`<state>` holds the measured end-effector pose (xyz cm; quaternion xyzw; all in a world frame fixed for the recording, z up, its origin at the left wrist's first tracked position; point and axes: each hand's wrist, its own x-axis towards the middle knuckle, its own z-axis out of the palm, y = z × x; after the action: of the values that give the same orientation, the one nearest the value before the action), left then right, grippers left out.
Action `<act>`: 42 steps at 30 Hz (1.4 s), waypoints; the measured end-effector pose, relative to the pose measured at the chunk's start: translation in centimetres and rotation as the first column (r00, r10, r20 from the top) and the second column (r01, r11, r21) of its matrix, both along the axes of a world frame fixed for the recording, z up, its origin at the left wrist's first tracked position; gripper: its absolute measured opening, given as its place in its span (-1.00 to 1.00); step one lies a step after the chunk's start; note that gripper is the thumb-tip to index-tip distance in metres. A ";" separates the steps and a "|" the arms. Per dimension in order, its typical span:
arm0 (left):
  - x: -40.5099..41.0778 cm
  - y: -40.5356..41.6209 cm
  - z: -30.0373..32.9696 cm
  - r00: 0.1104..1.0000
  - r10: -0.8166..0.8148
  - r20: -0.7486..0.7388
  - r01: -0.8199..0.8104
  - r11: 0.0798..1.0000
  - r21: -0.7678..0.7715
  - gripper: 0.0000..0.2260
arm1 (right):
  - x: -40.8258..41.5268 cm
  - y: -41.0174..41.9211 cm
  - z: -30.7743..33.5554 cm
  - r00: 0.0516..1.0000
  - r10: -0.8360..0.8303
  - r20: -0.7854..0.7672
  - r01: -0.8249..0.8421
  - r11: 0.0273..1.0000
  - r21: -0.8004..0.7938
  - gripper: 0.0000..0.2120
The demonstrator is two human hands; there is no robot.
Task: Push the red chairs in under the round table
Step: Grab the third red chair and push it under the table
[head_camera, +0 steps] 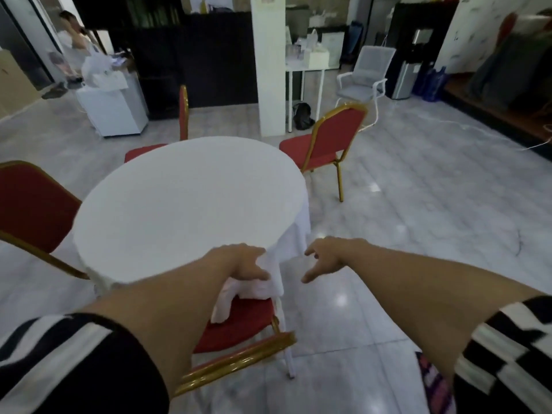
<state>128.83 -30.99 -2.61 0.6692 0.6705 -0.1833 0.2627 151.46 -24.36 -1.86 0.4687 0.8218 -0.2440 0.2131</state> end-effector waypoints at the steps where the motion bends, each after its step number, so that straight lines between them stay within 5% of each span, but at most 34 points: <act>1: 0.9 2.0 0.3 1.000 -0.004 -0.009 0.005 0.998 0.056 -0.23 | 1.1 1.3 0.9 1.000 -0.015 -0.003 0.015 0.999 0.039 -0.05; 11: 15.1 15.7 5.7 0.998 -0.044 0.039 0.028 0.941 0.337 -0.38 | 12.9 12.3 4.5 0.983 -0.183 -0.032 0.186 0.956 0.227 -0.17; 24: 23.0 35.3 2.6 0.986 -0.149 0.073 0.120 0.944 0.308 -0.28 | 22.3 31.5 3.7 0.941 -0.327 -0.082 0.337 0.915 0.222 -0.04; 42: 27.1 63.1 2.3 0.994 -0.014 0.105 -0.023 0.940 0.341 -0.28 | 27.5 60.4 3.4 0.943 -0.296 -0.156 0.325 0.919 0.224 0.06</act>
<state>155.89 32.11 -0.27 0.7119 0.6788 -0.0279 0.1778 179.00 36.00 1.54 0.6006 0.7720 -0.1984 0.0626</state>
